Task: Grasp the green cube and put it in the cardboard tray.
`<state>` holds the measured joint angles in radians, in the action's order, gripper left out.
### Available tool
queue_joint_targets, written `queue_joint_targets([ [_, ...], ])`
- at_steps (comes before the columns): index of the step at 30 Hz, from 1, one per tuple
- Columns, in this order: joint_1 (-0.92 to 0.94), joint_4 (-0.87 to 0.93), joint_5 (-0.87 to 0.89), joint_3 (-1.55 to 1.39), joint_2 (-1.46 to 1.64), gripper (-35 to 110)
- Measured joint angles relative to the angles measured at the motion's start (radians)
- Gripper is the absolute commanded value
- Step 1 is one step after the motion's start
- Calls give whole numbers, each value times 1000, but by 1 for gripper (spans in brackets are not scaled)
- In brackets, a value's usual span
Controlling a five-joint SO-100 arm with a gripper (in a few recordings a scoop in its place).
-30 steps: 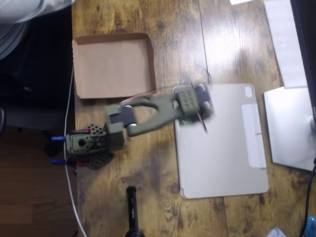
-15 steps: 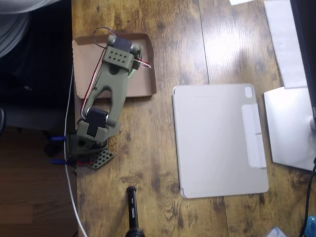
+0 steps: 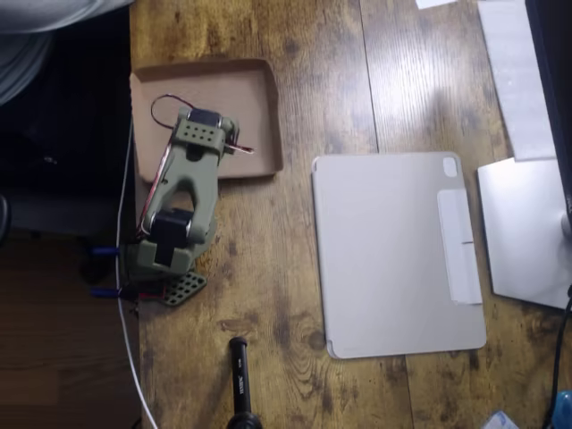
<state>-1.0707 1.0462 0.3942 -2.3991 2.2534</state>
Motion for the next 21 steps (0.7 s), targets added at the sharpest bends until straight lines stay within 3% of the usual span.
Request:
queue_joint_targets([
  [5,2,-23,17,-32,12,7],
  [8,12,-17,17,-14,15,19],
  [21,54,164,23,57,21,31],
])
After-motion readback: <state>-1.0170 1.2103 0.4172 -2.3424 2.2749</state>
